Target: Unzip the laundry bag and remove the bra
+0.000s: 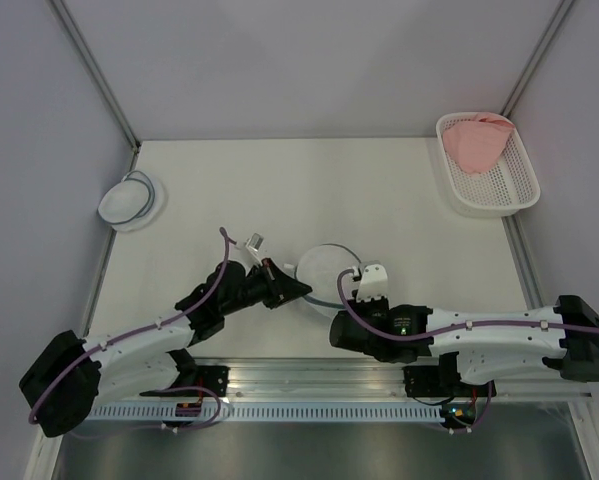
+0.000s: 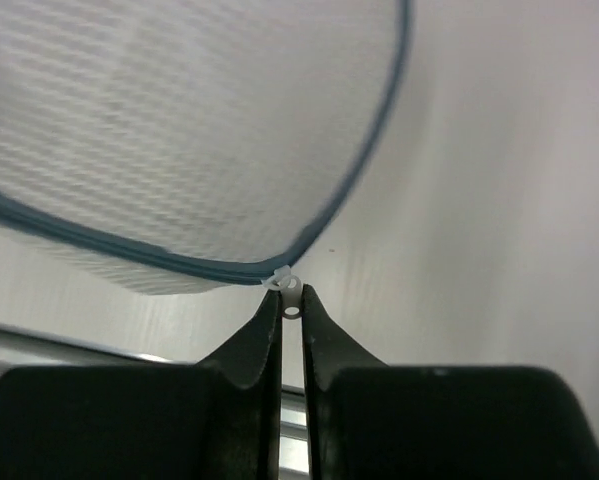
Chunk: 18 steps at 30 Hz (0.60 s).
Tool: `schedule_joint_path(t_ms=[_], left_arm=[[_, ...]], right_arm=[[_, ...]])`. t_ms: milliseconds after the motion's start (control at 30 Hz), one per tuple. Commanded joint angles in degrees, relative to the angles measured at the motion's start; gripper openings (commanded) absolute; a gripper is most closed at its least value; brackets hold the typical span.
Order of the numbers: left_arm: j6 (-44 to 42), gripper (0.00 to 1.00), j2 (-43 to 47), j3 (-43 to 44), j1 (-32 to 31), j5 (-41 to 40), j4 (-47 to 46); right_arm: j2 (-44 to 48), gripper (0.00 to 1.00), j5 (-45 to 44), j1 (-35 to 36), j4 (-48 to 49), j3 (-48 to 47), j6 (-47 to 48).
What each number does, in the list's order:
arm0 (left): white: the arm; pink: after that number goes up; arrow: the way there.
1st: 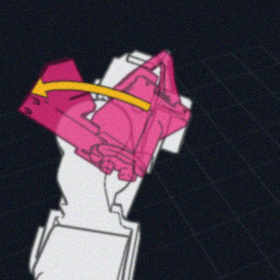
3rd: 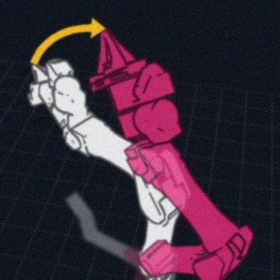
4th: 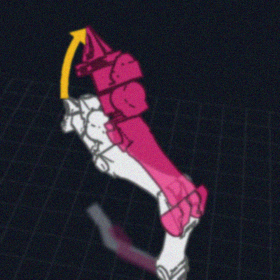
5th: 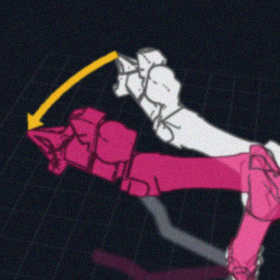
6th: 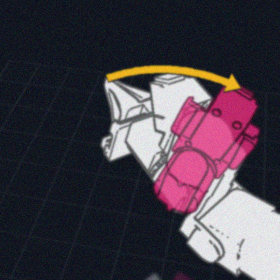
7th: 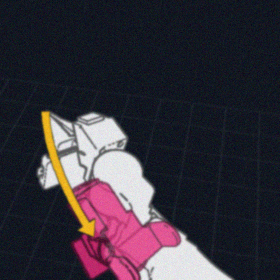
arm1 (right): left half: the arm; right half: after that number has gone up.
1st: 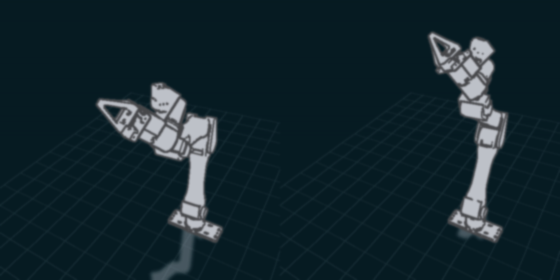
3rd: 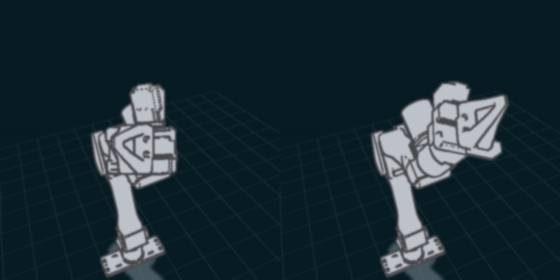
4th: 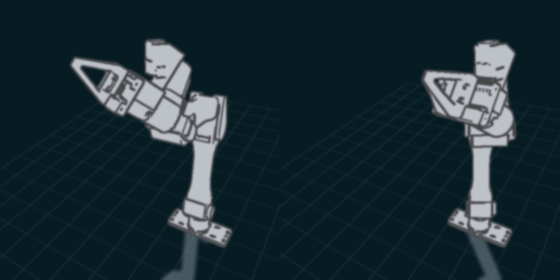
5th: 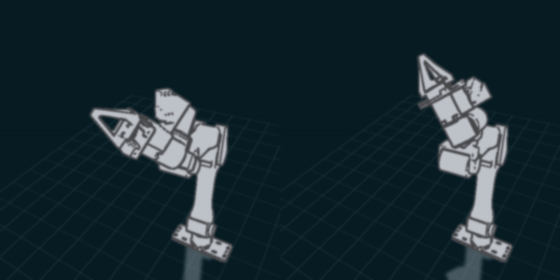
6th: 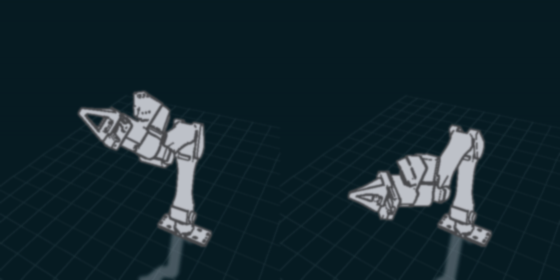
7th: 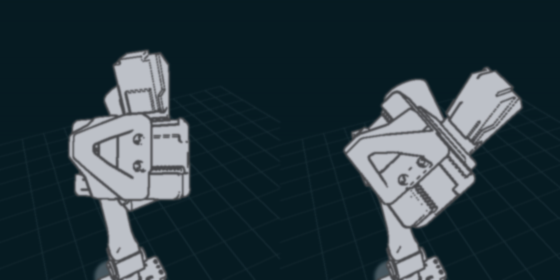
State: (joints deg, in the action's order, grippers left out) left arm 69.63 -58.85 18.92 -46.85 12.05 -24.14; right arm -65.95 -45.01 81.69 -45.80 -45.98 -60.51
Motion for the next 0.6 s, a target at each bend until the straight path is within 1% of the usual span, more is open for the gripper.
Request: schedule_joint_path(t_ms=[0, 67, 100, 133, 200, 233, 333, 367, 400, 433, 467, 500, 533, 567], left_arm=[[-11.50, 0.02, 4.00, 3.23, 1.67, -0.19, 8.91], [-14.59, 0.02, 4.62, 5.59, 3.16, 0.60, 12.35], [-17.74, 0.02, 4.62, 6.30, 3.52, 0.52, 13.41], [-19.07, 0.02, 4.80, 6.66, 4.13, 0.17, 13.77], [-22.15, 0.02, 3.48, 7.62, 5.18, 0.86, 12.11], [-23.03, 0.02, 2.70, 8.06, 6.58, 1.65, 9.49], [-25.50, 0.02, -2.57, 11.04, 9.39, 5.16, 3.07], [-25.77, 0.02, -4.24, 14.01, 10.19, 7.17, 2.53], [-26.38, 0.02, -7.91, 15.61, 11.24, 7.98, 2.26], [-26.47, 0.12, -9.69, 18.58, 11.52, 8.42, 3.39], [-26.56, 0.20, -11.01, 19.74, 11.69, 8.69, 4.09], [-25.95, 0.32, -13.20, 20.54, 11.78, 8.69, 5.32], [-25.07, 0.52, -13.74, 20.89, 11.78, 8.43, 6.12], [-24.11, 0.57, -13.83, 20.11, 11.78, 8.08, 6.56]], right_arm=[[0.47, 0.00, -8.94, -0.13, -16.77, -1.66, -10.93], [0.56, 0.00, -11.40, -0.74, -19.40, -1.84, -13.22], [0.56, 0.00, -12.02, -1.09, -19.67, -1.92, -13.23], [0.48, 0.00, -13.07, -1.70, -19.59, -1.92, -13.14], [0.82, 0.00, -13.52, -1.80, -17.67, -1.66, -11.22], [1.00, 0.01, -13.52, -1.71, -16.35, -1.40, -10.08], [1.62, 0.00, -12.73, -1.88, -10.38, -0.70, -4.72], [1.97, 0.00, -11.77, -1.80, -6.79, -0.52, -2.09], [2.06, 0.00, -11.24, -1.80, -5.37, -0.43, -1.37], [1.97, 0.00, -10.80, -1.80, -3.18, -0.43, -0.84], [1.53, 0.01, -10.36, -1.80, -1.76, -0.43, 0.03], [1.27, 0.01, -9.40, -1.80, -0.44, -0.34, 1.52], [0.74, 0.01, -9.13, -1.80, 0.61, -0.34, 1.88], [-0.39, 0.00, -8.69, -1.80, 2.45, -0.34, 2.32]])
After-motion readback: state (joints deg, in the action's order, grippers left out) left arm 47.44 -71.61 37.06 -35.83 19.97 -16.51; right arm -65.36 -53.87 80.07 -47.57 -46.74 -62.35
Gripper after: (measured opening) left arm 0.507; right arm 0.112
